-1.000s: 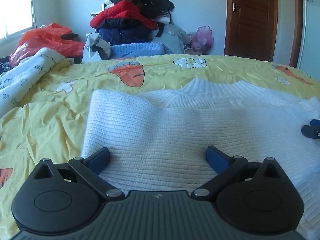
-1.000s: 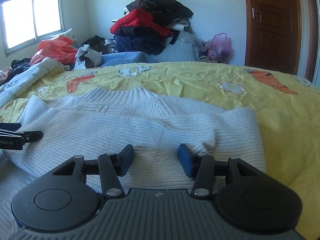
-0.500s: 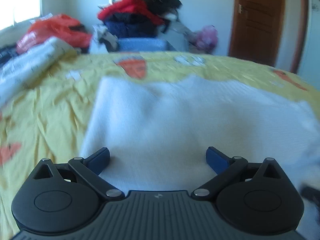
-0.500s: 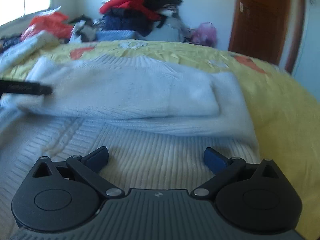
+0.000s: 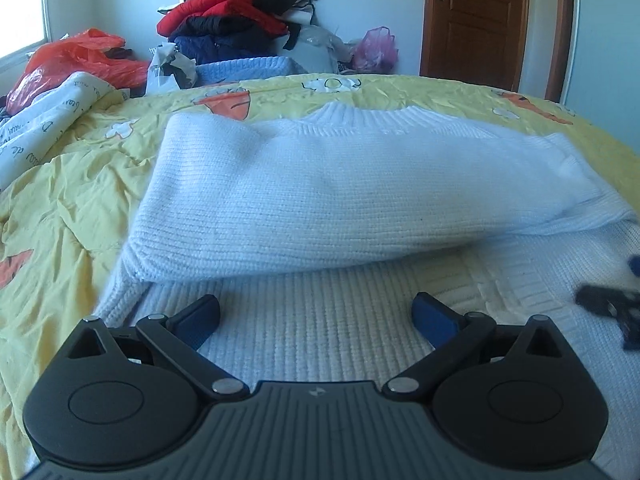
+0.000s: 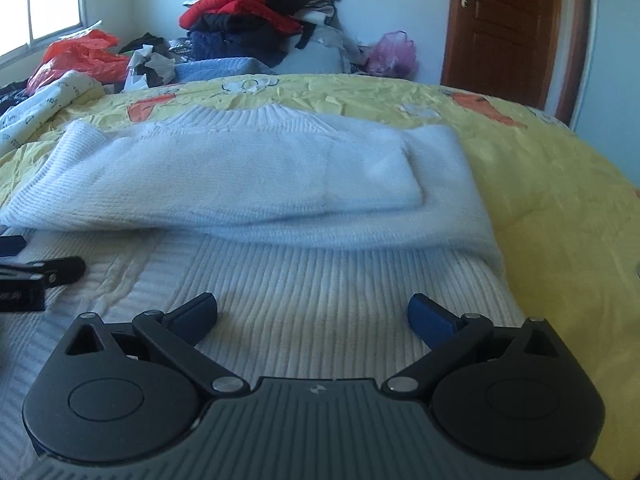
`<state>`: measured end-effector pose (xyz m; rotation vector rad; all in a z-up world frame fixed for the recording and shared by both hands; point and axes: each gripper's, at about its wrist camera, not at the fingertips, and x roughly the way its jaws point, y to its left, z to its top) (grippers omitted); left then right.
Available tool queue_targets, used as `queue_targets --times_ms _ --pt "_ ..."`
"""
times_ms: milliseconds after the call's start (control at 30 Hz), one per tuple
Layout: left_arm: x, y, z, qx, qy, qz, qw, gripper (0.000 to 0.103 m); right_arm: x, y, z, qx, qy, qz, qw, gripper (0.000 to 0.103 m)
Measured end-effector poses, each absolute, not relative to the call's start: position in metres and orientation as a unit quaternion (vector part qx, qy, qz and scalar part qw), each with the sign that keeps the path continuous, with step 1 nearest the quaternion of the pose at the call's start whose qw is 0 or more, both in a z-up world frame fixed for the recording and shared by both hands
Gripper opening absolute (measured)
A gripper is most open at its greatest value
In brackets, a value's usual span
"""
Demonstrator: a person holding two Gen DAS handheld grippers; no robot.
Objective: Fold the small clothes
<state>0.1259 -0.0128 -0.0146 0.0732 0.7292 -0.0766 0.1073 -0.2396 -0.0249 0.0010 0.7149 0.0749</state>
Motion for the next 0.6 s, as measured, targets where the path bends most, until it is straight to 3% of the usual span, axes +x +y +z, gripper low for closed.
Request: queue_targets --times_ms 600 --pt "0.081 -0.009 -0.012 0.03 0.364 -0.011 0.931 0.103 0.077 -0.241 -0.028 -0.009 0.343 0.044 0.938 0.102"
